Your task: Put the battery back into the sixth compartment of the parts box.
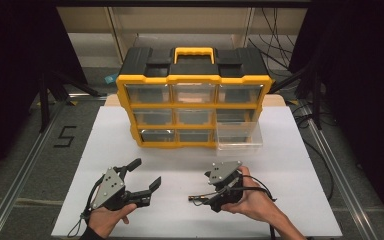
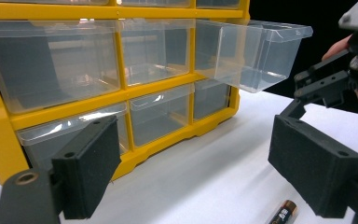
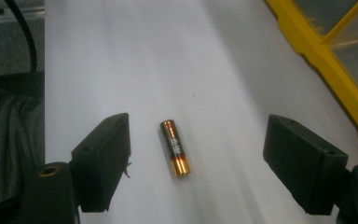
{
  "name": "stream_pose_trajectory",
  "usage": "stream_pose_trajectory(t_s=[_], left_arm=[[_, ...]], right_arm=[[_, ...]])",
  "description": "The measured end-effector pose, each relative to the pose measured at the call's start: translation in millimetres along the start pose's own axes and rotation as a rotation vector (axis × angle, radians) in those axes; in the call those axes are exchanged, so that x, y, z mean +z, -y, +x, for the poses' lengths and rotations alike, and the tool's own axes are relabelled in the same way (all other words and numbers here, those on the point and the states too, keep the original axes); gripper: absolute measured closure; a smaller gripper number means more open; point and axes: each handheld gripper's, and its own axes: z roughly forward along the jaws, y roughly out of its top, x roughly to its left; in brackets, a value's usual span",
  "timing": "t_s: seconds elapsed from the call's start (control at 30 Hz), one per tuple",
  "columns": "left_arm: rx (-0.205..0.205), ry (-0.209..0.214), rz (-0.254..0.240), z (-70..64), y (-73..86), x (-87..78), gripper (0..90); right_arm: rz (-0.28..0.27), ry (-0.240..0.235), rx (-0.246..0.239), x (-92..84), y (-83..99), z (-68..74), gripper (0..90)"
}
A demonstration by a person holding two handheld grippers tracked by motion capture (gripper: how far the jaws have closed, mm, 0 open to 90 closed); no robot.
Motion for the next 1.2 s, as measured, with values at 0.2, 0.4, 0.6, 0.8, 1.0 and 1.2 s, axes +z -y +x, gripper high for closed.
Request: stream_pose_trajectory(t_s=[0.2,0.4,0.6,0.8,1.0,1.2], left_arm=[[-0.001,0.0,0.0,-0.2,0.1,-0.1,16.2],[-0.006,-0.001,0.001,-0.1,0.1,-0.2,16.2],[-0.005,0.0,0.0,-0.2,0.0,-0.1,16.2],[-0.008,0.0,0.002,-0.3,0.2,0.0,16.2],[-0.007,0.0,0.0,-0.1,0.1,-0.1,16.2],[-0.005,0.001,-0.001,0.0,-0.1,-0.1,16.2]], right_arm=[[0.077,-0.046,-0.034,15.8,-2.2,-2.1,24.4],[0.122,-0.06,-0.052,26.1,-3.0,-3.7,27.7],[0.179,-0.067,-0.081,36.3,-4.5,-4.1,31.8],[0.234,-0.089,-0.103,46.2,-6.0,-3.8,35.0],[0.283,-0.102,-0.11,54.4,-7.9,-2.1,40.5],[0.298,-0.117,-0.111,59.2,-8.8,-2.6,47.4]])
